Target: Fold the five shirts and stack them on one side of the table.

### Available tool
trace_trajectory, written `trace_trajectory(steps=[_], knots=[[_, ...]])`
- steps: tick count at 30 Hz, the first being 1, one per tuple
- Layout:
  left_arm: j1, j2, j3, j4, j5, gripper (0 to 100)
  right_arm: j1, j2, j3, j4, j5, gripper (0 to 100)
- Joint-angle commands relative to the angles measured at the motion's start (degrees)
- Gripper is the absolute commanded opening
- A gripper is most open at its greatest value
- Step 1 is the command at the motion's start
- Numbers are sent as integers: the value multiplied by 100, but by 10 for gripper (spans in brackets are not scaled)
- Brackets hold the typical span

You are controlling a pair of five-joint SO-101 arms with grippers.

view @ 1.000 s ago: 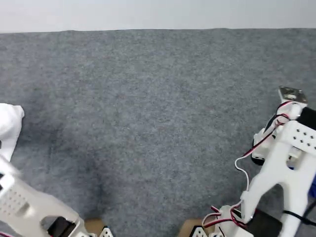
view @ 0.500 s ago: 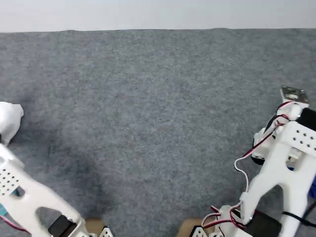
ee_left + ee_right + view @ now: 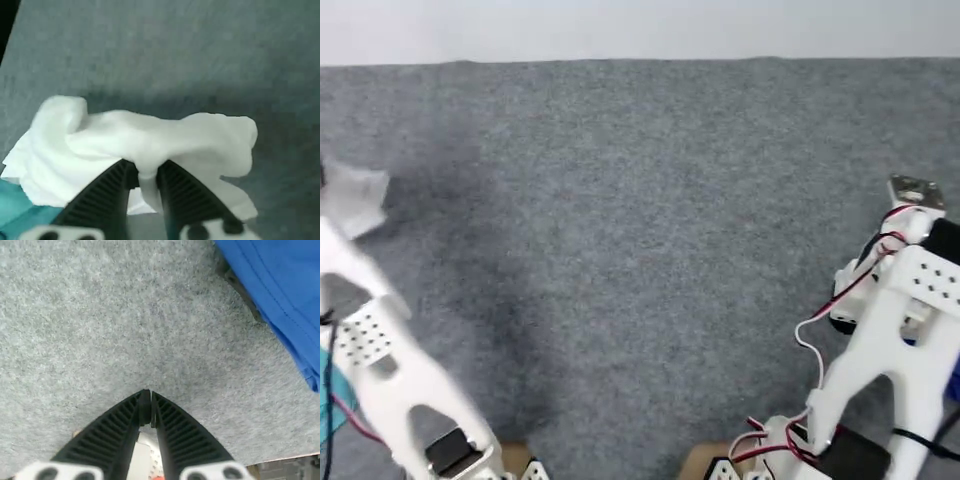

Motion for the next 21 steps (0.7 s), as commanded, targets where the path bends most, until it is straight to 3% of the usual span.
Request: trace_trajectory(steps=[1, 8, 14, 17, 21], knots=[[1081, -1222, -391, 123, 615, 2, 66, -251, -26, 224, 325, 9], [3341, -2277, -391, 123, 747, 2, 66, -251, -26, 224, 352, 9], [4791, -2866, -391, 123, 765, 2, 66, -251, -26, 233, 360, 9], [4879, -3051, -242, 132, 765, 2, 57, -251, -26, 233, 360, 9], [4299, -3103, 910, 132, 774, 2, 40, -251, -26, 224, 360, 9]])
